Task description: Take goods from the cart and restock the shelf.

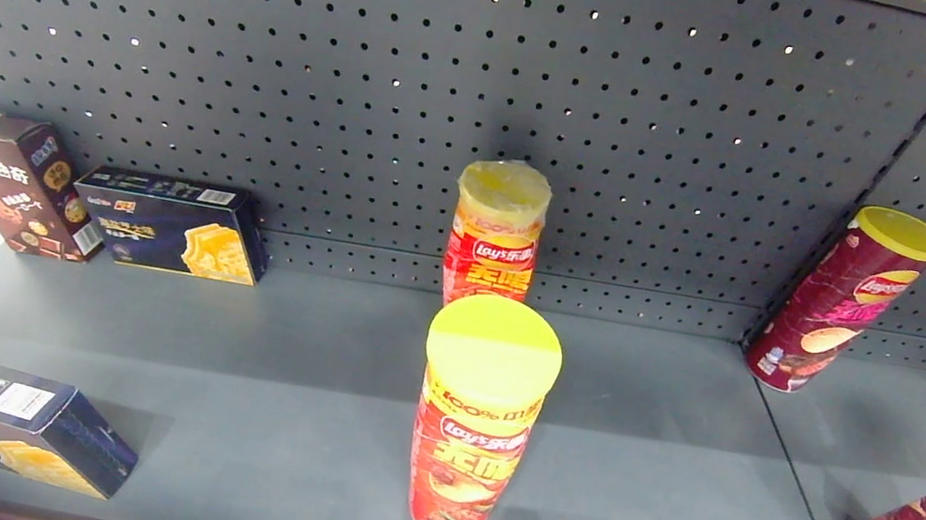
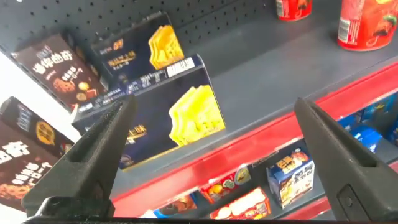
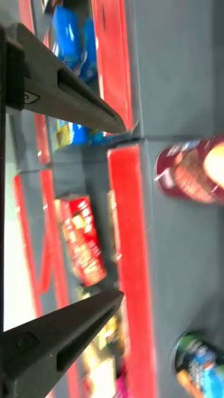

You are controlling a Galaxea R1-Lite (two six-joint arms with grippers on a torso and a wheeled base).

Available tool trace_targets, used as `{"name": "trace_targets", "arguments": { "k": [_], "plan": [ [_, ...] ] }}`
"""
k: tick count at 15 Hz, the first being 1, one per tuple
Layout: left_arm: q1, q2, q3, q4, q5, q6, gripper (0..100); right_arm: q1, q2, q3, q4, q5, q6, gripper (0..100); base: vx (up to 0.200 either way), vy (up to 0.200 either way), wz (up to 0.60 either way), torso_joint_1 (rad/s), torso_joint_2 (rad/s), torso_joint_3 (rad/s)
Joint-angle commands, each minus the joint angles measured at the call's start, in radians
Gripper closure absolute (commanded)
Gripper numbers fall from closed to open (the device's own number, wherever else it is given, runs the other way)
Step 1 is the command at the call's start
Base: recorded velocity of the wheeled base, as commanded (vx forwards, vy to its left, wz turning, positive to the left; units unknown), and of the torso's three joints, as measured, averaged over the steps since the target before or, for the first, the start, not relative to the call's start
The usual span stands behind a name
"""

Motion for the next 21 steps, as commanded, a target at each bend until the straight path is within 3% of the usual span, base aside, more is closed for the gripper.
{"name": "trace_targets", "arguments": {
  "k": [1, 3, 7, 8, 9, 11, 13, 14, 15, 16, 18, 21],
  "plan": [
    [-0.014, -0.030, 0.021, 0.001, 0.031, 0.001, 0, -0.091, -0.090, 0.006, -0.007, 0.061, 0.008, 0, 0.000, 0.000, 0.00, 0.000, 0.00, 0.000],
    [-0.014, -0.030, 0.021, 0.024, 0.025, -0.001, 0, -0.098, -0.120, 0.049, -0.061, 0.329, 0.006, 0, 0.000, 0.000, 0.00, 0.000, 0.00, 0.000],
    [-0.014, -0.030, 0.021, 0.060, -0.011, -0.010, 0, -0.098, -0.120, 0.049, -0.047, 0.329, -0.006, 0, 0.000, 0.000, 0.00, 0.000, 0.00, 0.000],
    [-0.014, -0.030, 0.020, 0.066, -0.012, -0.028, 0, -0.100, -0.120, 0.049, -0.047, 0.329, -0.008, 0, 0.000, 0.000, 0.00, 0.000, 0.00, 0.000],
    [-0.014, -0.030, 0.020, 0.066, -0.005, -0.040, 0, -0.100, -0.120, 0.049, -0.047, 0.329, -0.008, 0, 0.000, 0.000, 0.00, 0.000, 0.00, 0.000],
    [-0.005, -0.030, 0.018, 0.078, 0.072, -0.059, 0, -0.100, -0.120, 0.049, -0.047, 0.329, -0.008, 0, 0.000, 0.000, 0.00, 0.000, 0.00, 0.000],
    [0.061, 0.065, 0.012, 0.101, 0.094, -0.060, 0, -0.100, -0.120, 0.049, -0.047, 0.329, -0.008, 0, 0.000, 0.000, 0.00, 0.000, 0.00, 0.000],
    [0.176, 0.105, 0.011, 0.104, 0.091, -0.068, 0, -0.100, -0.120, 0.049, -0.047, 0.329, -0.008, 0, 0.000, 0.000, 0.00, 0.000, 0.00, 0.000],
    [0.243, 0.125, 0.008, 0.110, 0.086, -0.079, 0, -0.100, -0.120, 0.049, -0.047, 0.329, -0.008, 0, 0.000, 0.000, 0.00, 0.000, 0.00, 0.000],
    [0.277, 0.127, 0.005, 0.121, 0.077, -0.100, 0, -0.100, -0.120, 0.049, -0.047, 0.329, -0.008, 0, 0.000, 0.000, 0.00, 0.000, 0.00, 0.000],
    [0.295, -0.019, 0.003, 0.122, 0.077, -0.114, 0, -0.100, -0.120, 0.049, -0.047, 0.329, -0.008, 0, 0.000, 0.000, 0.00, 0.000, 0.00, 0.000],
    [0.300, -0.030, 0.021, 0.049, 0.150, -0.120, 0, -0.100, -0.120, 0.049, -0.047, 0.329, -0.008, 0, 0.000, 0.000, 0.00, 0.000, 0.00, 0.000]
  ]
}}
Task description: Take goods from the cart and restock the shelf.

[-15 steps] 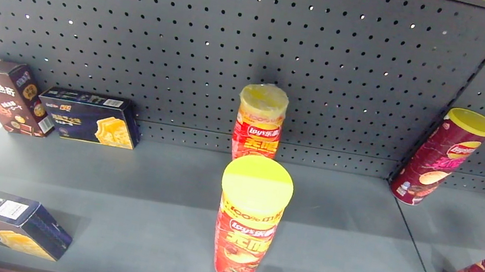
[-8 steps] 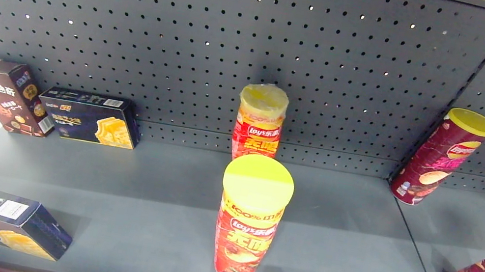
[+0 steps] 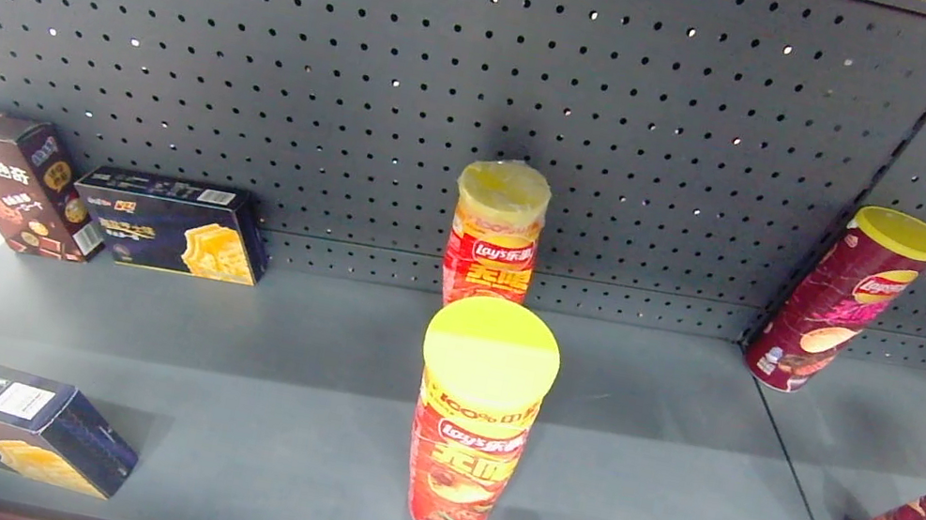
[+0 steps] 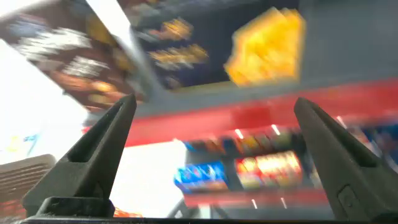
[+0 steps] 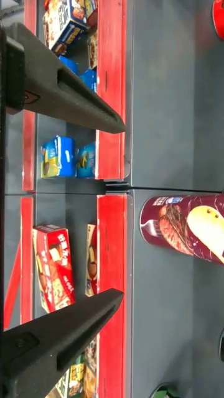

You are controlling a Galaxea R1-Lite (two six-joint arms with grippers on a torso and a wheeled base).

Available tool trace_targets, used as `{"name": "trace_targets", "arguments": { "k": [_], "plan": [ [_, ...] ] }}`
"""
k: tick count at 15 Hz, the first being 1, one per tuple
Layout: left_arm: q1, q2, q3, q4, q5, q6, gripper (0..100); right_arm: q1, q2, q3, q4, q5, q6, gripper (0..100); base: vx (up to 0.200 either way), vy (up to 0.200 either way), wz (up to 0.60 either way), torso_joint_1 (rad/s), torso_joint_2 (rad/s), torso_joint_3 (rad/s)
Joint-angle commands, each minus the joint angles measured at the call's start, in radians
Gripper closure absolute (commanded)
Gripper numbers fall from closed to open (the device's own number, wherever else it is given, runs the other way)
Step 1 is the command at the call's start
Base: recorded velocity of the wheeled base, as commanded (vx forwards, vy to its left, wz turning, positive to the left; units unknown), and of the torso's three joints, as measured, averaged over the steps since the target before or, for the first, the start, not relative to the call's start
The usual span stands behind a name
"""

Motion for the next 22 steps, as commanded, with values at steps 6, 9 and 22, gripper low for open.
{"name": "trace_targets", "arguments": {
  "k": [6, 9, 22],
  "plan": [
    [0.010, -0.035, -0.019, 0.085, -0.416, -0.155, 0, 0.000, 0.001, 0.000, 0.000, 0.000, -0.001, 0, 0.000, 0.000, 0.00, 0.000, 0.00, 0.000],
    [0.010, -0.035, 0.007, 0.079, -0.118, -0.164, 0, 0.000, 0.001, 0.000, 0.000, 0.000, -0.001, 0, 0.000, 0.000, 0.00, 0.000, 0.00, 0.000],
    [0.007, -0.035, 0.005, 0.079, -0.223, -0.202, 0, 0.001, 0.001, 0.000, 0.000, 0.000, -0.001, 0, 0.000, 0.000, 0.00, 0.000, 0.00, 0.000]
  ]
}}
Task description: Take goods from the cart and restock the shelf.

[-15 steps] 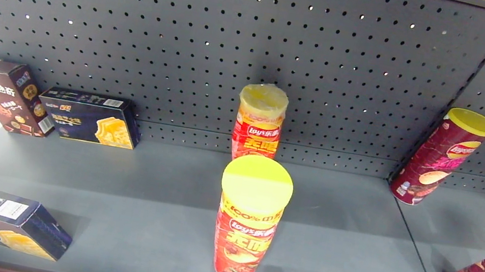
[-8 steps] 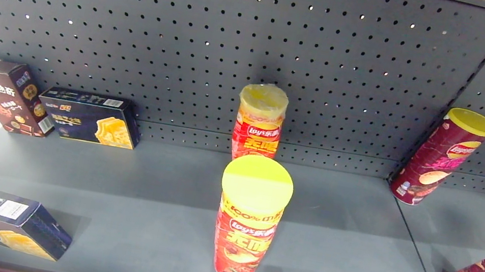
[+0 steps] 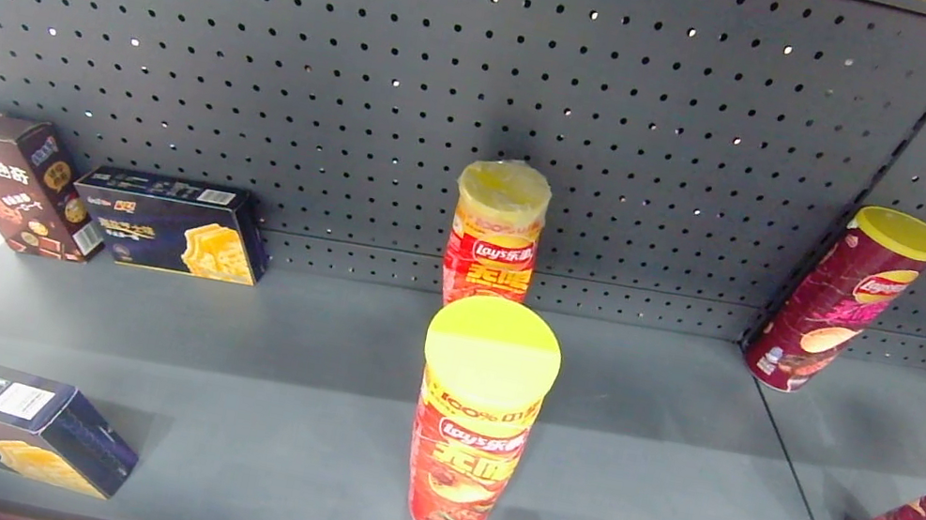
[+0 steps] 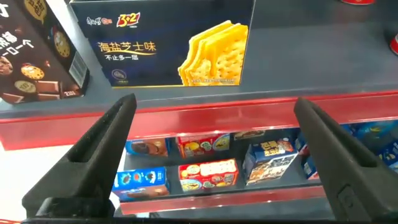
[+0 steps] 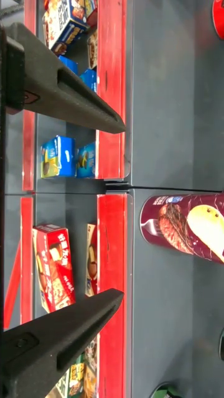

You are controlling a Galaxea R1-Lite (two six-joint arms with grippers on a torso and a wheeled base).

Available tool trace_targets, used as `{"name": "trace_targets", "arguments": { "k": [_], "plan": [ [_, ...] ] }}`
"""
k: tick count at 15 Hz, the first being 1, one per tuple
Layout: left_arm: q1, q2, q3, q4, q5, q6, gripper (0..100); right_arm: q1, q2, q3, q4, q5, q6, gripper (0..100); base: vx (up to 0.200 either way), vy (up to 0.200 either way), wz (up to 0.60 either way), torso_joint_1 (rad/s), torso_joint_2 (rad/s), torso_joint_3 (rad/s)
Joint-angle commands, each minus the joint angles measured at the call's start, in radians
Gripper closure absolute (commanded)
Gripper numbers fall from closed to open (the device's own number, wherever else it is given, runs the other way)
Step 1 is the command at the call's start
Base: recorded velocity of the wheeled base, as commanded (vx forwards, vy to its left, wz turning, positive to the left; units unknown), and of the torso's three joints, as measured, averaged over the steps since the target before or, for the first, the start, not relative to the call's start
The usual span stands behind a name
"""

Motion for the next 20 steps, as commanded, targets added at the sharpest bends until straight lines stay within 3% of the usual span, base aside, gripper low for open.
{"name": "trace_targets", "arguments": {
  "k": [1, 20],
  "plan": [
    [0.000, 0.000, 0.001, 0.000, -0.006, 0.005, 0, 0.000, 0.001, 0.000, 0.002, 0.001, 0.000, 0, 0.000, 0.000, 0.00, 0.000, 0.00, 0.000],
    [0.000, 0.000, 0.000, 0.000, -0.001, -0.004, 0, 0.000, 0.001, 0.000, 0.002, 0.001, 0.001, 0, -0.032, 0.000, 0.00, 0.000, 0.00, 0.000]
  ]
}}
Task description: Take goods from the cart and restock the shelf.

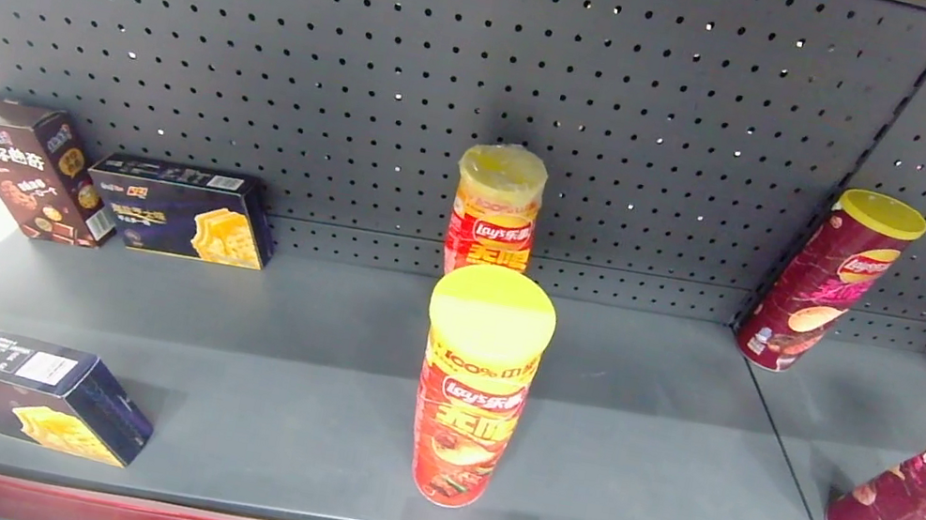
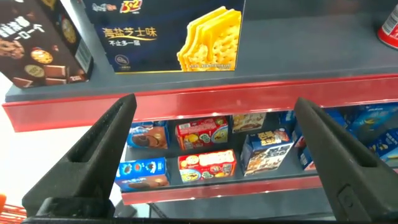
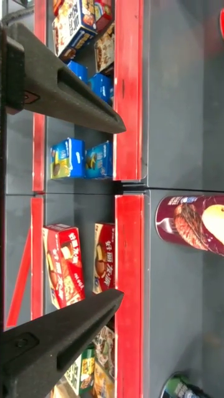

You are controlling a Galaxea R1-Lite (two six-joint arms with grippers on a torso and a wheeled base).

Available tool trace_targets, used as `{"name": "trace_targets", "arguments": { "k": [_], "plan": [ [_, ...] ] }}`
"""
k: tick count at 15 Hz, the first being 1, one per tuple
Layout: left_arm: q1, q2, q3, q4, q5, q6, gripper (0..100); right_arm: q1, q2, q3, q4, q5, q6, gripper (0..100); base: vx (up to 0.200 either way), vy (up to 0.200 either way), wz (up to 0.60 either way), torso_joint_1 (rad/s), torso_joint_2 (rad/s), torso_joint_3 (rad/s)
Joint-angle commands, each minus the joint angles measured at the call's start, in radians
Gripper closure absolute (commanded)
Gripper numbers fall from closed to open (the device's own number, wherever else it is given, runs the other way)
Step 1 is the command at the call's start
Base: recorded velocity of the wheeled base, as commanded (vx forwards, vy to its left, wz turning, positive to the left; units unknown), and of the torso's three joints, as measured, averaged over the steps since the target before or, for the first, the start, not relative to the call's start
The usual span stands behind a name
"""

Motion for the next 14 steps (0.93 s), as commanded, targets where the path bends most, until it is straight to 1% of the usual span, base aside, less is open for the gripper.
{"name": "trace_targets", "arguments": {
  "k": [1, 14],
  "plan": [
    [0.000, 0.000, 0.000, 0.000, 0.000, 0.001, 0, 0.000, 0.001, 0.000, 0.000, 0.001, -0.001, 0, 0.000, 0.000, 0.00, 0.000, 0.00, 0.000],
    [0.002, 0.000, 0.001, -0.002, 0.002, 0.001, 0, 0.000, 0.001, 0.000, 0.000, 0.001, 0.001, 0, 0.000, 0.000, 0.00, 0.000, 0.00, 0.000]
  ]
}}
